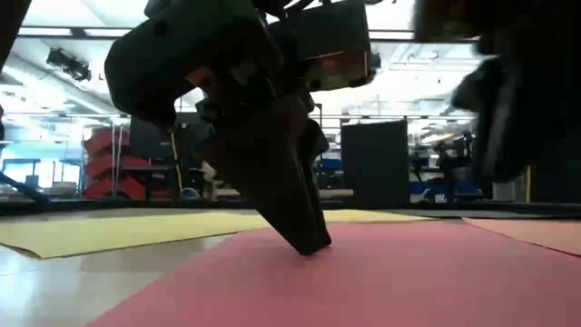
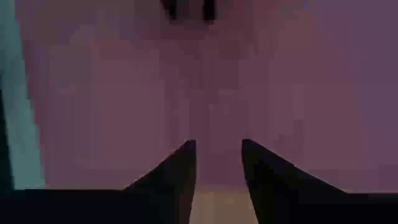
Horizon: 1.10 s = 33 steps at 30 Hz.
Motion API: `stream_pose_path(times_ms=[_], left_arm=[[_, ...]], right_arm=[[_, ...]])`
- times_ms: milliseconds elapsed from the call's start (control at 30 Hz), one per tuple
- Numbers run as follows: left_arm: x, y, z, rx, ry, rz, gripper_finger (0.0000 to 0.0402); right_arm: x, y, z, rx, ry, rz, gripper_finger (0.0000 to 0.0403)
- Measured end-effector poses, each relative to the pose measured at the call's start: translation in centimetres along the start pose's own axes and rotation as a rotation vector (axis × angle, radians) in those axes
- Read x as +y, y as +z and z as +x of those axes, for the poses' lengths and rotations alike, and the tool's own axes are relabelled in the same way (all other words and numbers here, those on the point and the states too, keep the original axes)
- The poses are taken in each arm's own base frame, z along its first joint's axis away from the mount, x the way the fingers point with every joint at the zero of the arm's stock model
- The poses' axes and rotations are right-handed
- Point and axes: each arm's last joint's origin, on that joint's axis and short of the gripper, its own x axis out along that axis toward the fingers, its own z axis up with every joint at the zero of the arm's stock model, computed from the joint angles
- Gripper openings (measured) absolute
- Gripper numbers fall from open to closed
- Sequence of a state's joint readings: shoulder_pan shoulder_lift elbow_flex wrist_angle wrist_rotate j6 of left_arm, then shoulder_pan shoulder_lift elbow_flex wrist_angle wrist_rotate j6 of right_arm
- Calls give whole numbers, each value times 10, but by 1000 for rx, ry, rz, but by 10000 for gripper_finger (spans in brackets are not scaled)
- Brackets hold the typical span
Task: Organize paper
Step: Stack the orange paper on top of the orange paper
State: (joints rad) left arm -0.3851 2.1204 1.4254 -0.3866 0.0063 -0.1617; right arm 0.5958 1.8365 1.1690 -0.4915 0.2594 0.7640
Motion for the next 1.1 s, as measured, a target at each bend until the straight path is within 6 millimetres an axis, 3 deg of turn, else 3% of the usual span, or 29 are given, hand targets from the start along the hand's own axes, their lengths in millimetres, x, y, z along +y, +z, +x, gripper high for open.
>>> stream_pose_path(times_ms=[333, 1100], left_arm=[[-1, 0, 0, -3, -7, 1, 95], [-1, 1, 0, -1, -9, -24, 95]], right_arm=[[-1, -9, 24, 134, 31, -76, 105], [-1, -35, 11, 422, 35, -176, 105]])
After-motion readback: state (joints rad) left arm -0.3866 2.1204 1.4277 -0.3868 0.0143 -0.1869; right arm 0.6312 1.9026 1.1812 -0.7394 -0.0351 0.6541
